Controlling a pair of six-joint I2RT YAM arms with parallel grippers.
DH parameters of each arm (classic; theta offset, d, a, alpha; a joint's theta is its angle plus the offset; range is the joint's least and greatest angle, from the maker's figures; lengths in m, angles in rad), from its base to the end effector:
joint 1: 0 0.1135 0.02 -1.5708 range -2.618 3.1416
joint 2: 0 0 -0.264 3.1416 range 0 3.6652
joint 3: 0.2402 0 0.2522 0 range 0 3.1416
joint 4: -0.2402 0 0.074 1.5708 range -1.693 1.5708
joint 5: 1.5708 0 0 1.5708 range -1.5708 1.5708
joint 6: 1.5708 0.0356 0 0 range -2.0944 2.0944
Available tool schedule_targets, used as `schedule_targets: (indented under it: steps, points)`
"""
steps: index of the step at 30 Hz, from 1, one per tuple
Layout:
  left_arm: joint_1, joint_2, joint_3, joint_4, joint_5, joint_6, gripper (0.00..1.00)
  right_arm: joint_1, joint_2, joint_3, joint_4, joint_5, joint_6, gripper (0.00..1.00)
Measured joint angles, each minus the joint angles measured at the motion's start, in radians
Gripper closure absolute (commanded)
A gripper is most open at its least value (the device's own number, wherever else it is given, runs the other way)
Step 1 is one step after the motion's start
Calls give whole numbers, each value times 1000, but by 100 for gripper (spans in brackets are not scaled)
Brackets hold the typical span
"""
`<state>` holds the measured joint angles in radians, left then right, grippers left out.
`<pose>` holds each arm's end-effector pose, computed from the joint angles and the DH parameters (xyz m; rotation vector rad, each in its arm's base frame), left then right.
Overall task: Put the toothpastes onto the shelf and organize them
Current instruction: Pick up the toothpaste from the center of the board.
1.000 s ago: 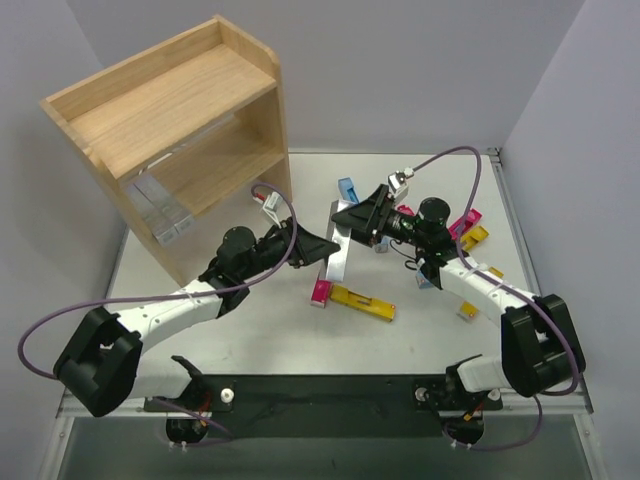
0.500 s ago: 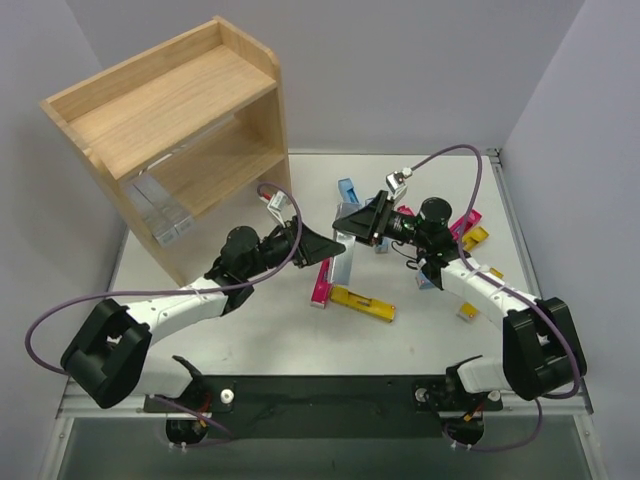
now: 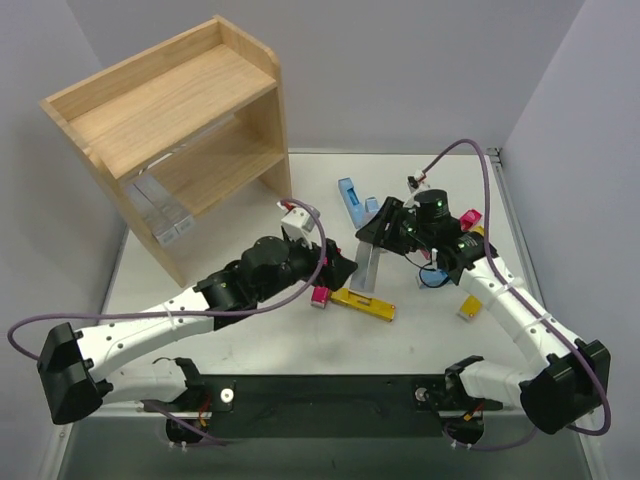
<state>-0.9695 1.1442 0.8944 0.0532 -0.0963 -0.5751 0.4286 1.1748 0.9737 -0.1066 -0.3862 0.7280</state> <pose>0.1557 -0.2209 0.3300 0.2961 1.8622 -1.0136 0.2419 0.1253 0.3345 0.0155 2.0237 1.1290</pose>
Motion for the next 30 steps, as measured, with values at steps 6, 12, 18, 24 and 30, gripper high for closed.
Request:
schedule_targets:
  steps: [6, 12, 18, 24, 30]
  points:
    - [-146, 79, 37, -63, -156, 63, 4, 59, 1, 32, -175, 202, -2, 68]
    - [-162, 179, 40, -72, -219, 27, 5, 86, 1, 55, -222, 299, 23, 67]
    - [-162, 231, 53, -32, -203, -16, 8, 90, 2, 55, -264, 367, 24, 67]
    - [-162, 243, 46, 53, -152, -36, 9, 96, 2, 62, -273, 378, 47, 67]
    - [-164, 247, 39, 109, -104, -49, 10, 103, 2, 79, -253, 372, 76, 66]
